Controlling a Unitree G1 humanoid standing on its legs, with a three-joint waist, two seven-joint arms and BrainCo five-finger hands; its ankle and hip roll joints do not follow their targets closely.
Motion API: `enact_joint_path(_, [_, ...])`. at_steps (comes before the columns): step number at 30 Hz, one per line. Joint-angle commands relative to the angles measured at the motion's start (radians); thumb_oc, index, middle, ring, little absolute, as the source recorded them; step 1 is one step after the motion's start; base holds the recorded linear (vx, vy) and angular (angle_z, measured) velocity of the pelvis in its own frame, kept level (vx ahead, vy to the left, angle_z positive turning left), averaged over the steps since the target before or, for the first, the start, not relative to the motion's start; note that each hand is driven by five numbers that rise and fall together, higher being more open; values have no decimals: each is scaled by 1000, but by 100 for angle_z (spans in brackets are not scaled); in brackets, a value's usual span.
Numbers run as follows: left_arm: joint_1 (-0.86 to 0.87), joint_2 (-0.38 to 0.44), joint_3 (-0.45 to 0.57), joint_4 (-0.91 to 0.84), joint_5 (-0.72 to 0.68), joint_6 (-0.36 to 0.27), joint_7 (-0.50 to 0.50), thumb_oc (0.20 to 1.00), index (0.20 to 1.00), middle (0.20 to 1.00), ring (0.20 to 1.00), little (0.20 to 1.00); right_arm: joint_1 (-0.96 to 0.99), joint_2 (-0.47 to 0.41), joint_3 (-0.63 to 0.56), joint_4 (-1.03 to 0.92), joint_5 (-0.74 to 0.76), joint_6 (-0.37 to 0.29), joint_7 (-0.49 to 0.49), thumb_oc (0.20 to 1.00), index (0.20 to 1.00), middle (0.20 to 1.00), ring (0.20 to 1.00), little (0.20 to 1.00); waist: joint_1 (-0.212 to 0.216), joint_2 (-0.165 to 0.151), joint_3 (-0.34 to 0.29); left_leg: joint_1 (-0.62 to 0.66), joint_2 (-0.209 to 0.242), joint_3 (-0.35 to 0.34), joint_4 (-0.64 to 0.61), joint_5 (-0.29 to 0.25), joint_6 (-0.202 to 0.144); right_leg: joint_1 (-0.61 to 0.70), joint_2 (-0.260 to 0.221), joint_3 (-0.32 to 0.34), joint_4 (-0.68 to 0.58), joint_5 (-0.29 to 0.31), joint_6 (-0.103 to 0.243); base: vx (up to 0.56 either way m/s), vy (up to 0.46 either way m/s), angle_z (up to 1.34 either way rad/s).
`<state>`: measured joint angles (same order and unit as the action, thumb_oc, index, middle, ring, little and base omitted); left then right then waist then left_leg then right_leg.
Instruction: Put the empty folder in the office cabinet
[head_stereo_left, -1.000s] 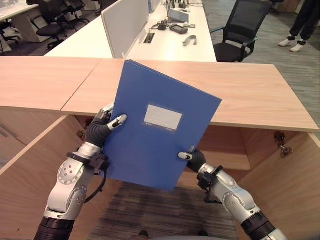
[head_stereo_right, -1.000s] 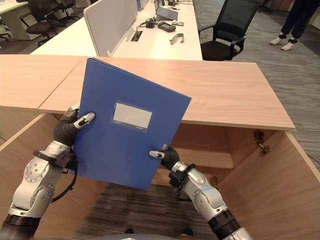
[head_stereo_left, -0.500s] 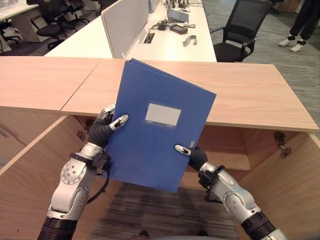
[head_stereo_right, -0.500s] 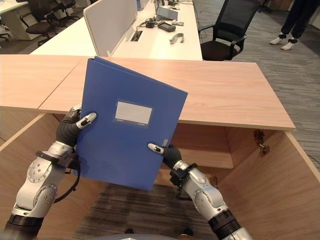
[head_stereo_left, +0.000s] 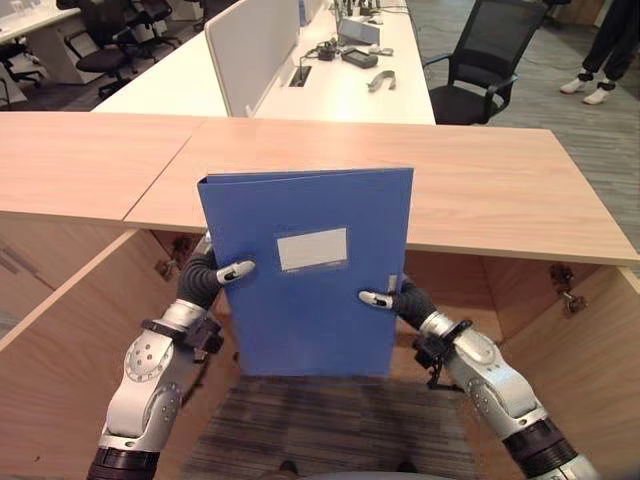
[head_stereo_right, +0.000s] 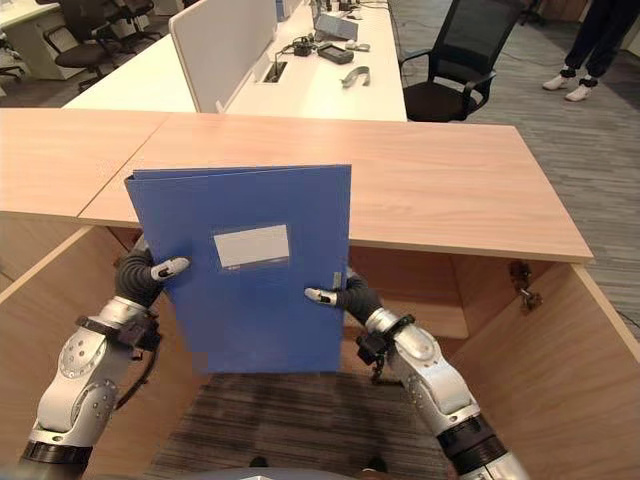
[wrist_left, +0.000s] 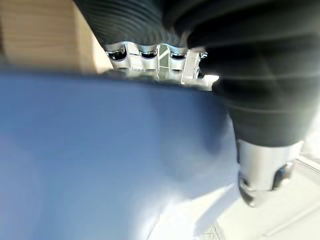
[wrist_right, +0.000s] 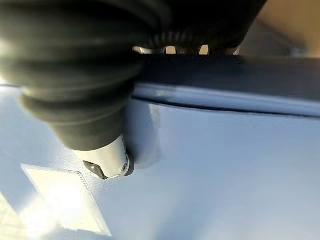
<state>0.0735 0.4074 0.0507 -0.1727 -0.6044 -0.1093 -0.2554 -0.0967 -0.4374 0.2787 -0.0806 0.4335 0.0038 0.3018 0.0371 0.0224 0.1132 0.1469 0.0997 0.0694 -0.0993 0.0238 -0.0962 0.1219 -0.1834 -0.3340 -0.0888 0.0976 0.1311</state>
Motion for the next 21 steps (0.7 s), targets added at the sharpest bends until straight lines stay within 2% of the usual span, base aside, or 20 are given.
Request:
enact_joint_path(1, [-18,13,76,60,-37,-64,9,1000,1000,1000,1000,1000,-95,18,-62,-123,-159,-170,-55,200,200,200,200,200,4,-17,-2,36,22,40,12,-74,-6,40,-10,37,16,-100,33,0,0,0])
enact_joint_path(6, [52,-11,93,189,-52,-51,0,1000,1000,1000,1000,1000,-83,27,-77,-120,-269,-211,-100,200,200,200,200,200,8,-11,1,35,20,39,12,-74,-2,40,-9,37,16,-101,32,0,0,0])
enact_joint_path(9, [78,-10,85,265,-41,-44,-3,1000,1000,1000,1000,1000,-78,32,-61,-113,-278,-208,-97,200,200,200,200,200,9,-8,3,32,20,39,12,-72,-1,38,-9,38,18,-100,32,-7,0,1])
enact_joint_path(11, [118,-8,62,385,-19,-22,-11,1000,1000,1000,1000,1000,-70,34,-29,-99,-295,-204,-91,200,200,200,200,200,12,-5,8,29,19,37,12,-69,1,36,-8,39,21,-99,32,-8,3,2])
enact_joint_path(13, [153,-5,26,521,42,0,-19,1000,1000,1000,1000,1000,-64,39,12,-75,-289,-193,-77,200,200,200,200,200,14,-1,14,25,17,39,12,-66,3,29,-9,39,26,-97,34,0,0,0])
enact_joint_path(16, [160,-4,14,572,72,4,-21,1000,1000,1000,1000,1000,-63,37,31,-54,-283,-190,-68,200,200,200,200,200,16,0,14,23,17,38,12,-65,3,25,-10,38,29,-97,35,0,0,0])
enact_joint_path(19, [155,-9,-43,786,211,11,-19,1000,1000,1000,1000,1000,-59,21,101,65,-275,-163,-35,200,200,200,200,200,23,-1,17,15,15,32,12,-59,3,17,-12,30,35,-95,37,-20,6,2])
enact_joint_path(21, [148,-11,-57,827,256,4,-17,1000,1000,1000,1000,1000,-61,16,110,93,-283,-163,-32,200,200,200,200,200,25,-1,17,13,14,30,12,-59,4,15,-12,28,36,-96,37,-7,2,2])
